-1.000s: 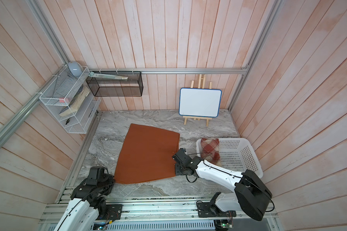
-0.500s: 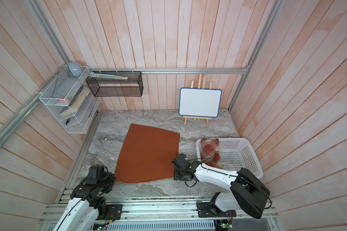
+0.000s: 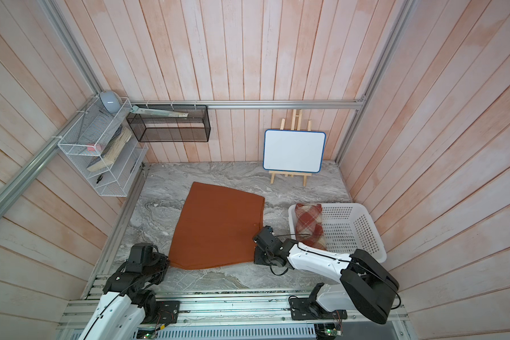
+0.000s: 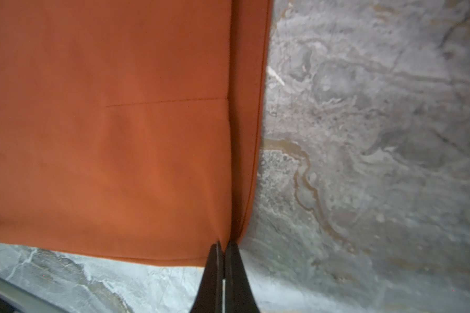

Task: Roll up the skirts
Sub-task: Fold the skirt at the center of the board.

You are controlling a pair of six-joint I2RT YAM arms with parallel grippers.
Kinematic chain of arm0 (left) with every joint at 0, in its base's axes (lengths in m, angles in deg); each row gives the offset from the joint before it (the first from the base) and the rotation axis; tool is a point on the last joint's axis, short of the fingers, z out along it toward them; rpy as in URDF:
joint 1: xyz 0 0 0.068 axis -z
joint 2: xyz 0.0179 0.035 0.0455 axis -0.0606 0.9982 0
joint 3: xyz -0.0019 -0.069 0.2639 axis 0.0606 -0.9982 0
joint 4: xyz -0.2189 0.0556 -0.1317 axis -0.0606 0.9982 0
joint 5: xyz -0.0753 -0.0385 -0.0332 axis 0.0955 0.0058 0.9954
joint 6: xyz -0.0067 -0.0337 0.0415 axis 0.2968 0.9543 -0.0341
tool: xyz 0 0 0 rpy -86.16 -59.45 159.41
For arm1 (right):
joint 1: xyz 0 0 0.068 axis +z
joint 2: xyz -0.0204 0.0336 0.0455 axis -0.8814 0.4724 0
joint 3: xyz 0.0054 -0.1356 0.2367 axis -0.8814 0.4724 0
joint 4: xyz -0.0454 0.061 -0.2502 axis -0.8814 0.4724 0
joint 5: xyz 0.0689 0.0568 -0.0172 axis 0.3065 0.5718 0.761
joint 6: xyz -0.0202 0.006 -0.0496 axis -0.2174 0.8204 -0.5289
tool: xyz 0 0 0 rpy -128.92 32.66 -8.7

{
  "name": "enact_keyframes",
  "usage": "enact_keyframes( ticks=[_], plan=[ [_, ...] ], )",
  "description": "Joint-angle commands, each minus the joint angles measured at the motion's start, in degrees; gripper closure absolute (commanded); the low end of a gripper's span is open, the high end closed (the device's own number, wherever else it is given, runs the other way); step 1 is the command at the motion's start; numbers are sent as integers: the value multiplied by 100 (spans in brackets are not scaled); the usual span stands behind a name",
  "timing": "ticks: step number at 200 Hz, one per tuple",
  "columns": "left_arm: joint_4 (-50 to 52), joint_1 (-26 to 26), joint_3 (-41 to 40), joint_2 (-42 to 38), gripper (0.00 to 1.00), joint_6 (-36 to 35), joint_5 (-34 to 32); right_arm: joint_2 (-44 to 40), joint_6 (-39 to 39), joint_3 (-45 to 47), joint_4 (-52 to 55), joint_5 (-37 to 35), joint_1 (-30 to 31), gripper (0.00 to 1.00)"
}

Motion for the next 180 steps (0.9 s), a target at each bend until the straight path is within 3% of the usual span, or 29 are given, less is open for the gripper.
enact_keyframes(
  ticks=[1,39,78,126,180],
  plan=[
    [-108,22,253,-23,100,-141,-49,-295,43,36,355,-22,6,100],
    [-519,82,707,220,100,-449,-155,-523,-55,-223,551,-331,-16,100],
    [-1701,138,1275,1196,100,-867,9,-674,-563,-591,602,-555,-456,100],
    [-3386,277,2364,3228,100,-1262,355,-72,-1509,-1286,224,-141,-1264,100],
    [-4039,284,3613,4595,100,-1701,251,662,-1998,-1946,-274,713,-2121,100]
  ],
)
